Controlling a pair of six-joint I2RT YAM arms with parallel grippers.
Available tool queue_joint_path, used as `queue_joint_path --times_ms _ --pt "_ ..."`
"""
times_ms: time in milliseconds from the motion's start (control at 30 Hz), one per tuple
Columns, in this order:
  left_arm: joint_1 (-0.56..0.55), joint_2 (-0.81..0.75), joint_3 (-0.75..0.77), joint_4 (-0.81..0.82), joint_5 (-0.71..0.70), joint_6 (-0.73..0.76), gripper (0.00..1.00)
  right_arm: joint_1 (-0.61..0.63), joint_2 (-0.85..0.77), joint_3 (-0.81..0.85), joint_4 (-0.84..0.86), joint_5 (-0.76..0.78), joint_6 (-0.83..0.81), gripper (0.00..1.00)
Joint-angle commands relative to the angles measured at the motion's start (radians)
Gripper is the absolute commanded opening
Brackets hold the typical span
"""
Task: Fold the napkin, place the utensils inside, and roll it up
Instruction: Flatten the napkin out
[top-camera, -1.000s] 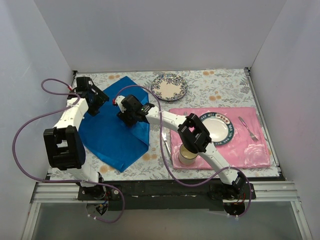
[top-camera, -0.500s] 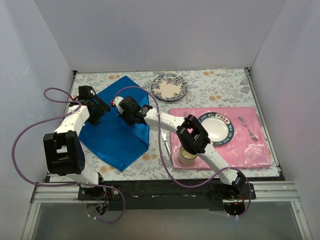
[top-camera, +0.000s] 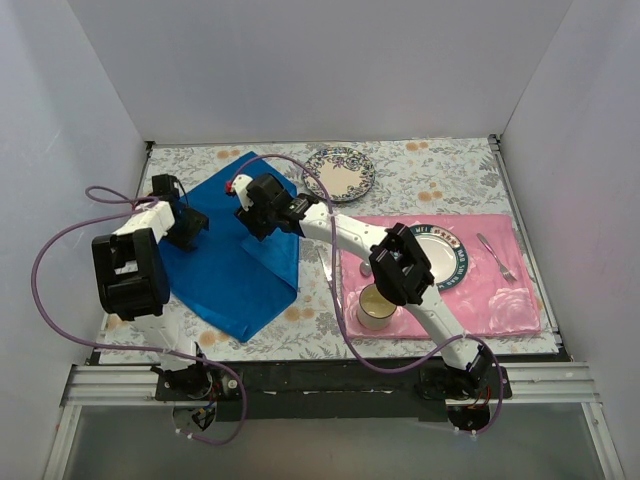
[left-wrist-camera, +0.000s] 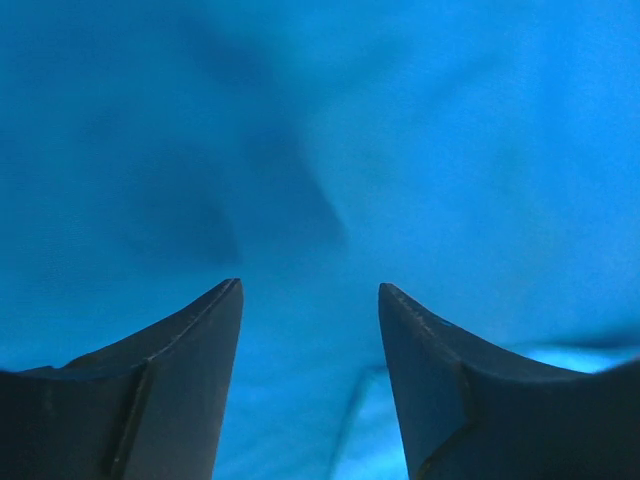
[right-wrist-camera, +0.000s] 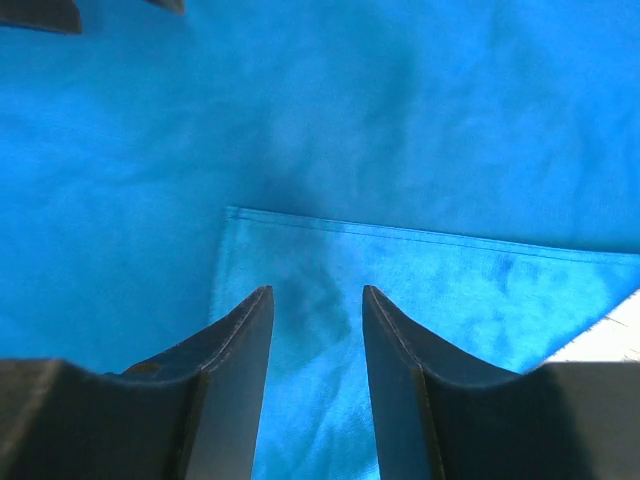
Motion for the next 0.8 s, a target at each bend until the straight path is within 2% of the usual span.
queue_joint_path --times_ms 0,133,267,500,600,700,733,767 --pt "0.013 -0.009 -0.055 -0.039 -0.064 -0.03 0.55 0.006 -0.043 0.002 -0.003 -0.106 0.057 0.49" --pt "0.014 -0.076 -0.155 -0.046 -0.096 -0.041 0.54 0.008 -0.061 -0.084 0.043 -0.132 0.132 0.43" --pt "0.013 -0.151 -0.221 -0.108 -0.142 -0.122 0.54 0.002 -0.052 -0.127 0.053 -0.108 0.178 0.39" --pt "0.011 -0.352 -0.382 -0.169 -0.076 -0.223 0.56 -0.027 -0.016 -0.175 0.086 -0.077 0.187 0.37" --pt "-0.002 -0.461 -0.435 -0.175 -0.054 -0.234 0.56 -0.059 0.037 -0.132 0.106 -0.106 0.169 0.37" --pt "-0.036 -0.53 -0.439 -0.168 -0.047 -0.204 0.56 -0.093 0.127 0.022 0.079 -0.129 0.146 0.37" --pt "-0.041 -0.543 -0.439 -0.125 -0.019 -0.134 0.56 -0.104 0.165 0.059 0.079 -0.15 0.141 0.37" --pt "-0.05 -0.55 -0.439 -0.096 0.069 -0.096 0.57 -0.107 0.179 0.131 0.083 -0.16 0.134 0.38"
